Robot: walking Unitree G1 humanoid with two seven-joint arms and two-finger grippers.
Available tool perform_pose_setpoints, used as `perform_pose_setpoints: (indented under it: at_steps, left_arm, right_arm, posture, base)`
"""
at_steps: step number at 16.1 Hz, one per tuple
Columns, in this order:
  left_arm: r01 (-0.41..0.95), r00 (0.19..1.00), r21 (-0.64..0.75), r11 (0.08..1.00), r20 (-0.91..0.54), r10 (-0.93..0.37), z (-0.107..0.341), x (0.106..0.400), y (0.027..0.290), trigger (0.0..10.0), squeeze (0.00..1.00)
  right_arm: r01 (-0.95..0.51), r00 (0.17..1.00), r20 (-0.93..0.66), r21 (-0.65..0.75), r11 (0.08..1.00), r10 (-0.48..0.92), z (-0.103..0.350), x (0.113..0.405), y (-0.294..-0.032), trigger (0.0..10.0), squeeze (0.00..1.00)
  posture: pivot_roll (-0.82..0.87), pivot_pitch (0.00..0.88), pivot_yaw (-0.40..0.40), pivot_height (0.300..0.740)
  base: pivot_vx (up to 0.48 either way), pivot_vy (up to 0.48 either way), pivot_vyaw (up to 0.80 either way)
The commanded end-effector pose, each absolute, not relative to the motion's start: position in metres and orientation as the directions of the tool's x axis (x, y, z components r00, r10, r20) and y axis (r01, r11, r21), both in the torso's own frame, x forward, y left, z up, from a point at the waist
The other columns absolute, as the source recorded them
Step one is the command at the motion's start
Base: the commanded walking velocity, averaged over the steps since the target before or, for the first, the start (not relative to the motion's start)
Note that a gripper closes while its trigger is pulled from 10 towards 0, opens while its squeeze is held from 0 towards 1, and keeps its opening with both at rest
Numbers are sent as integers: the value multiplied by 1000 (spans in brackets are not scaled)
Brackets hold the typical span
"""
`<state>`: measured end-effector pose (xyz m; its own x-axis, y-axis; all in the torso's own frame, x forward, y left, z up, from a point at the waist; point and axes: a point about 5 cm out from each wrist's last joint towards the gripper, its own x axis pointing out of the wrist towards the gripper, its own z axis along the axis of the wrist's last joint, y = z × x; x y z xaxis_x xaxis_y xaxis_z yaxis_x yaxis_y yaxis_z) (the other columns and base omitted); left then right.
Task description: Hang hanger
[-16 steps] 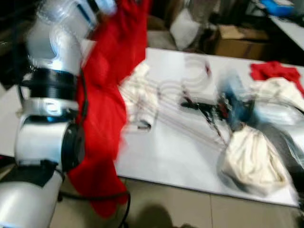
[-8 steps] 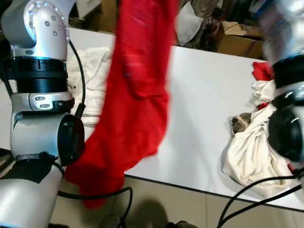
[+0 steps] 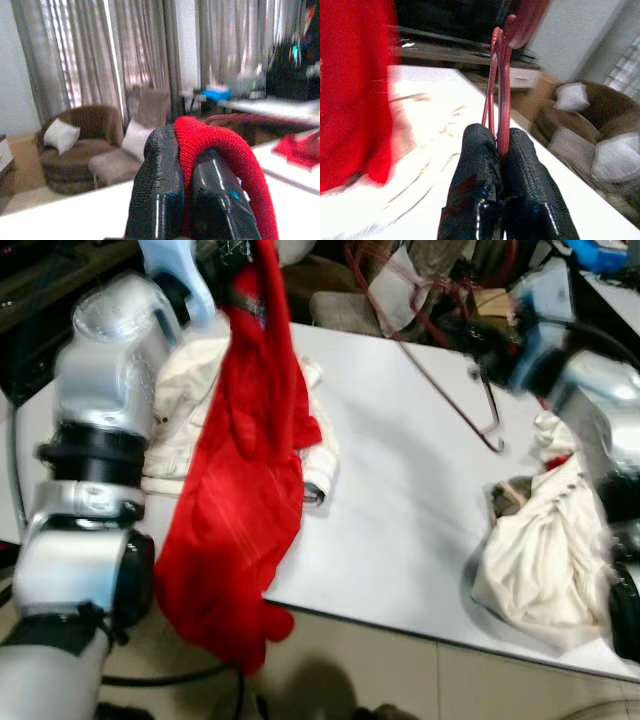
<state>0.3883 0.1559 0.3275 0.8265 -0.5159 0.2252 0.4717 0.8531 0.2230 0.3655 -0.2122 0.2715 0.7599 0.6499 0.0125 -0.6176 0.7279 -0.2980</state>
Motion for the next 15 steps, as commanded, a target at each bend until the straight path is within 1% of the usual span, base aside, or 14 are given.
perform_pose_setpoints:
  at_steps: [1, 3, 5, 6, 7, 8, 9, 11, 12, 15]
  left_arm:
    - [461, 840, 257, 849, 183, -512, 314, 392, 151, 10000, 0]
    - [440, 861, 253, 861, 151, -485, 299, 397, 151, 10000, 0]
    - [425, 869, 262, 866, 148, -471, 297, 399, 153, 10000, 0]
    - [415, 873, 266, 870, 151, -463, 298, 401, 155, 10000, 0]
    - [414, 873, 267, 870, 155, -463, 299, 401, 154, 10000, 0]
    - [441, 852, 256, 860, 181, -491, 308, 399, 150, 10000, 0]
    - [477, 826, 252, 842, 197, -528, 314, 395, 144, 10000, 0]
    - [537, 779, 224, 813, 236, -580, 328, 386, 136, 10000, 0]
    - [570, 750, 211, 794, 261, -608, 339, 379, 133, 10000, 0]
    - [661, 656, 163, 733, 348, -670, 374, 357, 120, 10000, 0]
  right_arm:
    - [-690, 679, 18, -324, 647, 734, 284, 342, -212, 10000, 0]
    - [-806, 540, -41, -315, 502, 841, 281, 300, -214, 10000, 0]
    - [-841, 496, -88, -295, 453, 864, 278, 281, -218, 10000, 0]
    - [-873, 451, -116, -265, 410, 885, 274, 269, -218, 10000, 0]
    - [-889, 426, -132, -246, 387, 895, 272, 263, -217, 10000, 0]
    - [-920, 366, -175, -214, 327, 914, 263, 255, -207, 10000, 0]
    - [-918, 373, -190, -214, 333, 908, 257, 259, -199, 10000, 0]
    - [-894, 434, -208, -217, 391, 877, 248, 275, -188, 10000, 0]
    - [-891, 442, -207, -209, 402, 873, 243, 284, -179, 10000, 0]
    - [-910, 404, -185, -176, 374, 896, 232, 309, -143, 10000, 0]
  posture:
    - [-29, 0, -2, 740]
    - [-40, 0, 5, 740]
    - [-38, 0, 2, 740]
    - [-36, 0, 0, 740]
    - [-36, 0, 0, 740]
    - [-33, 0, 1, 740]
    - [-29, 0, -3, 740]
    - [-16, 0, -16, 740]
    - [-2, 0, -30, 740]
    - [36, 0, -62, 740]
  base:
    - [0, 0, 0]
    - [0, 0, 0]
    - [0, 0, 0]
    - [0, 0, 0]
    - [0, 0, 0]
    - [0, 0, 0]
    - [0, 0, 0]
    - [0, 0, 0]
    - [0, 0, 0]
    - [0, 0, 0]
